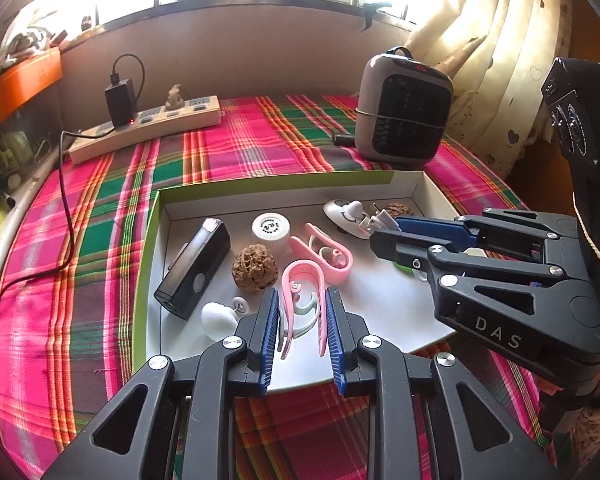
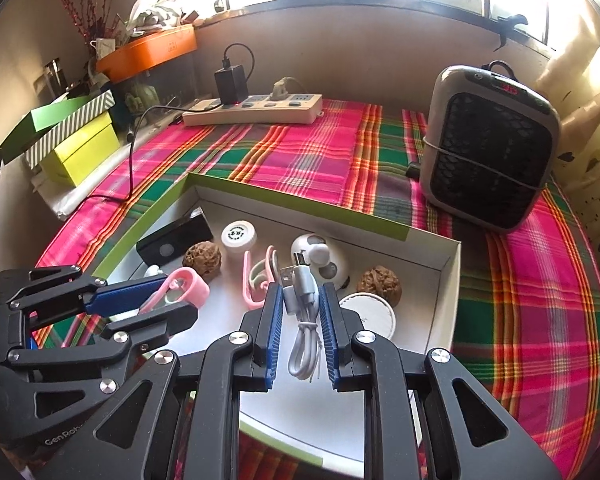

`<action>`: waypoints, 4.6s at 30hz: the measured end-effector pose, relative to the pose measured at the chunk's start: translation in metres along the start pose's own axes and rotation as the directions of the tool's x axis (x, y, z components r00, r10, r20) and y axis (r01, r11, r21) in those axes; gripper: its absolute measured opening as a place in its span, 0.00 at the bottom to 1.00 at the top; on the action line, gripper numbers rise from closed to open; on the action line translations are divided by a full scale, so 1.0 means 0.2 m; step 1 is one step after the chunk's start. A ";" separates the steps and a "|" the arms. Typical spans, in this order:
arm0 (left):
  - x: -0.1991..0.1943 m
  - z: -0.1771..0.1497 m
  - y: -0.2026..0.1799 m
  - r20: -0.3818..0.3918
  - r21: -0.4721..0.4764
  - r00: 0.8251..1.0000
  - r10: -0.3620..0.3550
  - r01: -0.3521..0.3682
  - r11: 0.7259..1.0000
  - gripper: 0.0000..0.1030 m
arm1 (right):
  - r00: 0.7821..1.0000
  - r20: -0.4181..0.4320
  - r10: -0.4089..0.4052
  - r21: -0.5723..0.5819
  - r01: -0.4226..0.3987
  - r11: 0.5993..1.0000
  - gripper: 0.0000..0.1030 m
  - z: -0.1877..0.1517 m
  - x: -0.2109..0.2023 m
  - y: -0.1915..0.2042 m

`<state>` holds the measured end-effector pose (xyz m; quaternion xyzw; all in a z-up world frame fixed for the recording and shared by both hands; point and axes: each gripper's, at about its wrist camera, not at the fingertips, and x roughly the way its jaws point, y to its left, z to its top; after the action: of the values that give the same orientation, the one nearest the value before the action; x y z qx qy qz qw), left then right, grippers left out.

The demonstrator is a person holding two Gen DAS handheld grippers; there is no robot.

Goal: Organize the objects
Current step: 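Lower both tools into the box and open them to release the items, then lift both open tools up out of the box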

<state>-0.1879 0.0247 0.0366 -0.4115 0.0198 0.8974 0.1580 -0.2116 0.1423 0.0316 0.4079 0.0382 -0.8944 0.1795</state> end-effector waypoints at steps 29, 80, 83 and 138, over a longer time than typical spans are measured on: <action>0.07 -0.01 0.03 -0.029 -0.012 0.999 0.027 -0.028 1.000 0.20 | 0.998 -0.025 -0.055 -0.076 0.053 0.996 0.18 0.01 0.10 0.04; 0.08 -0.01 0.04 -0.034 -0.027 0.998 0.048 -0.049 0.998 0.25 | 0.998 -0.039 -0.043 -0.062 0.040 0.997 0.17 0.01 0.15 0.06; 0.08 -0.01 0.05 -0.034 -0.028 0.998 0.051 -0.052 0.998 0.27 | 0.998 -0.041 -0.044 -0.064 0.042 0.997 0.17 0.00 0.15 0.06; -0.24 -0.17 0.00 0.039 -0.057 0.978 0.203 -0.201 0.978 0.37 | 0.991 0.068 -0.111 0.029 0.109 0.994 0.38 -0.18 -0.25 0.15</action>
<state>-0.1337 0.0060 0.0504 -0.3913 0.0343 0.9179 0.0553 -0.1456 0.1372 0.0469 0.3760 0.0433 -0.9170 0.1259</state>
